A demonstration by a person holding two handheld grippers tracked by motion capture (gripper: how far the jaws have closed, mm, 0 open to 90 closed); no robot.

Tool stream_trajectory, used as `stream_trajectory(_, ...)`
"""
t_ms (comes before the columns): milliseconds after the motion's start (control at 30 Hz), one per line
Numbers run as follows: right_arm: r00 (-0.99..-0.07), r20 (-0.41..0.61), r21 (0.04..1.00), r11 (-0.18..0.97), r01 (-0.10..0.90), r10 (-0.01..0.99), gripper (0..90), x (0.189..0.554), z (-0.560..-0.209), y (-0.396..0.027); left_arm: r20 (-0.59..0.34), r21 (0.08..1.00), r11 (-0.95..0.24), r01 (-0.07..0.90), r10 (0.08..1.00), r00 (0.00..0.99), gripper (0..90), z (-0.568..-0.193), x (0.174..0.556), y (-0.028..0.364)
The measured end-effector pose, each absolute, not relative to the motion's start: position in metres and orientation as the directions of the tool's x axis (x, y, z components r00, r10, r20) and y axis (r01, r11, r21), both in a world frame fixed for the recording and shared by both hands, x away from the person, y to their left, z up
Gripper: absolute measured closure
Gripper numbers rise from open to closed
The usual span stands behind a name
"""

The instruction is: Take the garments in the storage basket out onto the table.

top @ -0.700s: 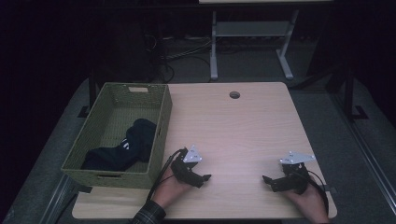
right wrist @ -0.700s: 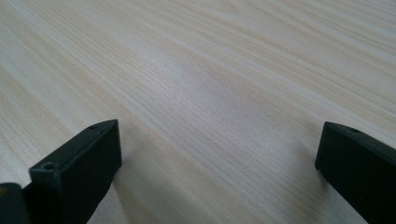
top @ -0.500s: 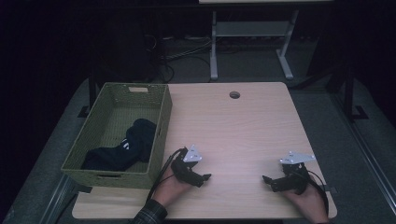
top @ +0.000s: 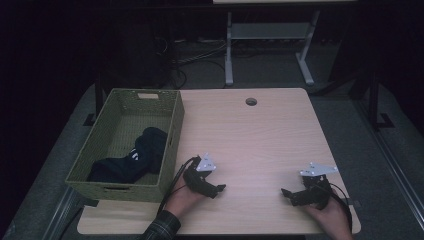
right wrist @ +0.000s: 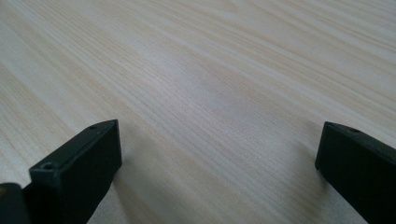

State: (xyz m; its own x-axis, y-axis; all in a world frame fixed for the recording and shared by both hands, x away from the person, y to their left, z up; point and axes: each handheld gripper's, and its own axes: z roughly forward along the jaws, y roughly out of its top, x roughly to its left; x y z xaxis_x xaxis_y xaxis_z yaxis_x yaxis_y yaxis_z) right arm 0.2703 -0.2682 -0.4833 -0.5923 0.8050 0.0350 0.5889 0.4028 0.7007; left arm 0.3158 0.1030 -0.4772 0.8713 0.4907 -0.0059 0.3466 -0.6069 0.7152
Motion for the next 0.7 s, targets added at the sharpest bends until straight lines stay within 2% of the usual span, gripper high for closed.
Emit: stream_trajectory(700,-0.592,0.035,0.700,0.403,0.589,0.805,0.1,0.270,-0.483,-0.268,-0.018,0.638,-0.661,0.395,0.501,0.865,13.4,-0.467,0.314,0.103)
